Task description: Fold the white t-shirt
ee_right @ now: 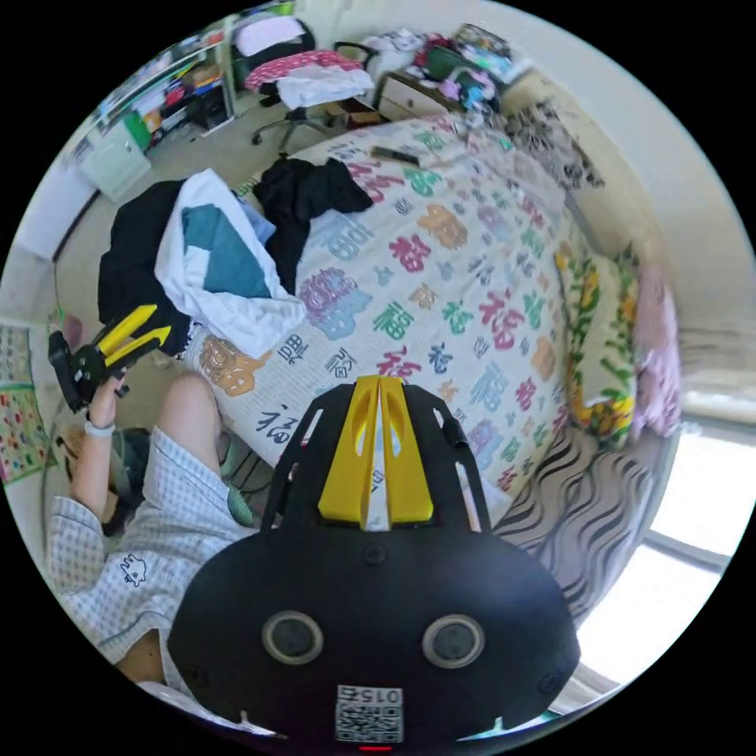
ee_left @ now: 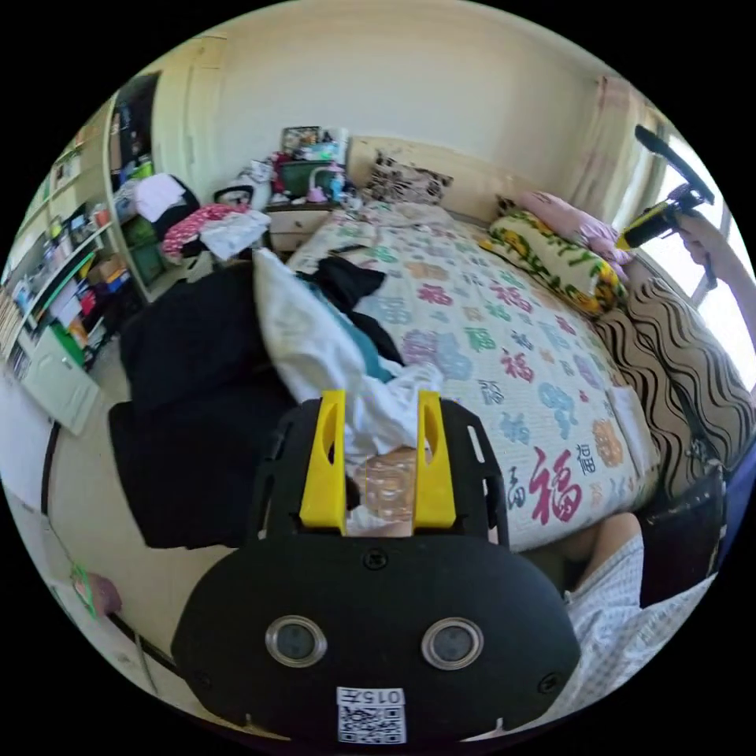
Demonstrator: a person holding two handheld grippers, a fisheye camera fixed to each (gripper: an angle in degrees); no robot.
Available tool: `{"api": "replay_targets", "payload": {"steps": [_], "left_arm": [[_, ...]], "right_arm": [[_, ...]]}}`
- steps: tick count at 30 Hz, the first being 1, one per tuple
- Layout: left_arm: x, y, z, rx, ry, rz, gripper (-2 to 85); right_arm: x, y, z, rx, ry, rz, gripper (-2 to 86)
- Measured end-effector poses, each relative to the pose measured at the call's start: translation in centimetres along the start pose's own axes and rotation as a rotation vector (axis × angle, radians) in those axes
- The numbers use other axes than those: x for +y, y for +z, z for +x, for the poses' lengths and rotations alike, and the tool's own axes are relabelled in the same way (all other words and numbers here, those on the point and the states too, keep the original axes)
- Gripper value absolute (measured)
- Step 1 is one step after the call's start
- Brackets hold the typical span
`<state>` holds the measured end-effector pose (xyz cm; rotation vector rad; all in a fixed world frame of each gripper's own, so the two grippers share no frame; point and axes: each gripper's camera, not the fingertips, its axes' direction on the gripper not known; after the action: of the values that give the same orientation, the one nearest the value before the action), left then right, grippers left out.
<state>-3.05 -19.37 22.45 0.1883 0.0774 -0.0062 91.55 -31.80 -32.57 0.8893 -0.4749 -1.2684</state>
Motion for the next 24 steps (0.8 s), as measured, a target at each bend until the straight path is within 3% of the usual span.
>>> {"api": "replay_targets", "payload": {"steps": [5,10,17,24], "left_arm": [[-0.8,-4.8,-5.9,0.012,-0.056,0.086,14.2],[-2.8,-4.0,-9.3,0.063,-0.133,0.032,12.0],[-4.3,-5.2,-12.7,0.275,-0.234,0.048,1.9],[-6.1,-13.9,-8.5,0.637,0.084,0.227,0.7]], "right_arm": [[-4.5,-8.5,-10.6,0.161,-0.097,0.081,-0.7],[-6.7,-11.3,-16.9,0.139,-0.174,0.099,-0.9],[-5.5,-5.1,-19.2,-0.104,-0.279,0.109,0.0],[2.1,5.4,-16.5,-0.481,-0.259,0.289,9.0]]}}
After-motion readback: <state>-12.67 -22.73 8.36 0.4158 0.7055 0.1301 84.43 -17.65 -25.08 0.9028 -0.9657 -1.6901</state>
